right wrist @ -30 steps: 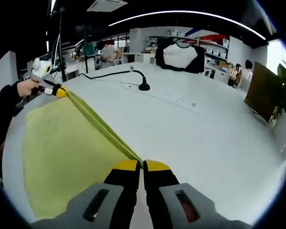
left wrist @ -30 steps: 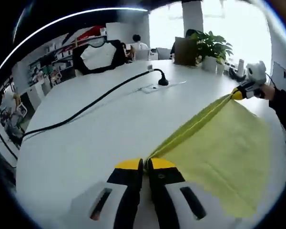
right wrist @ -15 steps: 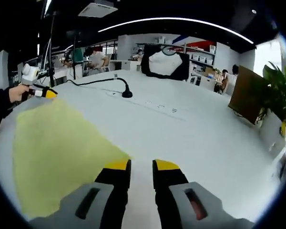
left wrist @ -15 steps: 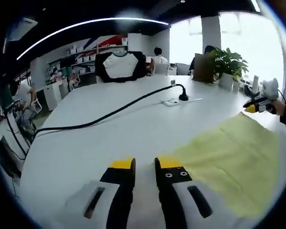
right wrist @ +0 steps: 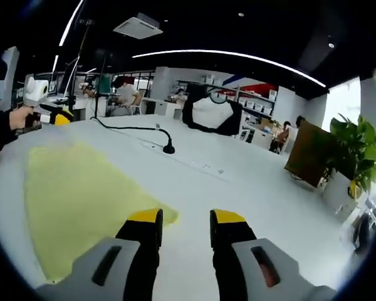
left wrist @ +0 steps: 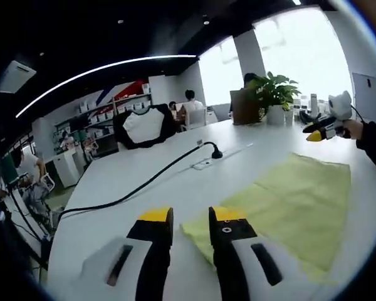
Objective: Fold the garment on the visible template until the final outline fits inside the template.
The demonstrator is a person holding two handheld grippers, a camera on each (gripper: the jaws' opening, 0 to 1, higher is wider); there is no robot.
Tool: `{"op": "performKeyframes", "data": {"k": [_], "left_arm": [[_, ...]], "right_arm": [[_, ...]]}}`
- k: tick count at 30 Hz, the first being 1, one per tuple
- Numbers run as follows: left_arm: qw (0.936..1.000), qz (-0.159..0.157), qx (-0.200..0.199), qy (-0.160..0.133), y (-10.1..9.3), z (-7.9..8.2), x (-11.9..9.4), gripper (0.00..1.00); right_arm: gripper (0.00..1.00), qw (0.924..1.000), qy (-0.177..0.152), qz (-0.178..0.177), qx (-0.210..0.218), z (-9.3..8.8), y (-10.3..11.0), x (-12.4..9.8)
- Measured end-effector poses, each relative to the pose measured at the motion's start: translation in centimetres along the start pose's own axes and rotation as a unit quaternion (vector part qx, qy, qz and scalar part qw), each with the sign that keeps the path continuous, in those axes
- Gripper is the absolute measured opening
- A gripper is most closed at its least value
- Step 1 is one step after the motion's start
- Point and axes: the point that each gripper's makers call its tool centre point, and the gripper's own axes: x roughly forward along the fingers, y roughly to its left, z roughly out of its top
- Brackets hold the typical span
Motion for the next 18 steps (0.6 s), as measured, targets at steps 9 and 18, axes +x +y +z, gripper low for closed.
{"op": "performKeyframes", "data": {"k": [9,18], "left_arm": [[0.9984,-0.017,-0.05,0.016,-3.0,-0.4,-4.3,0.25],[0.9966,0.001,-0.078,0.025,-4.0,-3.1,-7.6,0.25]], "right_arm": [[0.27,0.9991,-0.031,-0.028,-0.007,0.8,1.2,-4.2],[0.28,0.9987,-0.033,-0.036,0.012,-0.4,3.5,-7.3]]}}
